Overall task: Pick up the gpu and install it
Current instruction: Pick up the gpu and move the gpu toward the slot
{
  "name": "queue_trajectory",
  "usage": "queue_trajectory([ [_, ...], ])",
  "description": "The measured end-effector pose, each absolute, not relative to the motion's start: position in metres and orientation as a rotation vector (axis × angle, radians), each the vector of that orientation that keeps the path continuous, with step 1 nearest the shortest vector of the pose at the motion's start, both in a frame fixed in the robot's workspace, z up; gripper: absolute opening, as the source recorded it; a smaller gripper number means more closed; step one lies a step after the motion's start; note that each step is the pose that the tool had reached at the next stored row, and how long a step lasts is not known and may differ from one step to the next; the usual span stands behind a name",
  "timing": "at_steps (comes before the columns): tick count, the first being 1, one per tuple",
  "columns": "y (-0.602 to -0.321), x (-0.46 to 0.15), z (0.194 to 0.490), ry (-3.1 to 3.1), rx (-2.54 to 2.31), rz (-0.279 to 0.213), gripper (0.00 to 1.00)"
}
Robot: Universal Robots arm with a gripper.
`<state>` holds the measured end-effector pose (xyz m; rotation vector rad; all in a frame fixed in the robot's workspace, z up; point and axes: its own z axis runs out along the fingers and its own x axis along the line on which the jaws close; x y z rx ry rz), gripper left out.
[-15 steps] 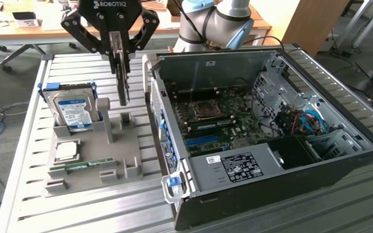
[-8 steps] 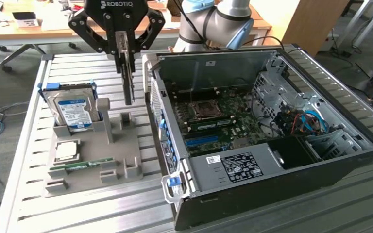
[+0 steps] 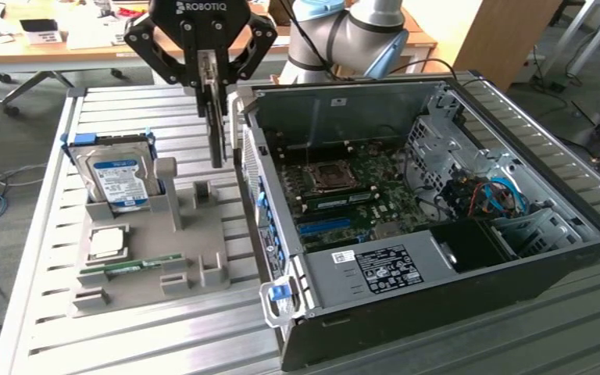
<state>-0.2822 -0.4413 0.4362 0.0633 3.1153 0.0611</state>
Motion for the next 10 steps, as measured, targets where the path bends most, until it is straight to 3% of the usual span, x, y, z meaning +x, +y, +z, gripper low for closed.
queue_trajectory([
  [10,-0.441,-0.270,0.436,3.115,0.063,0.061,0.27],
])
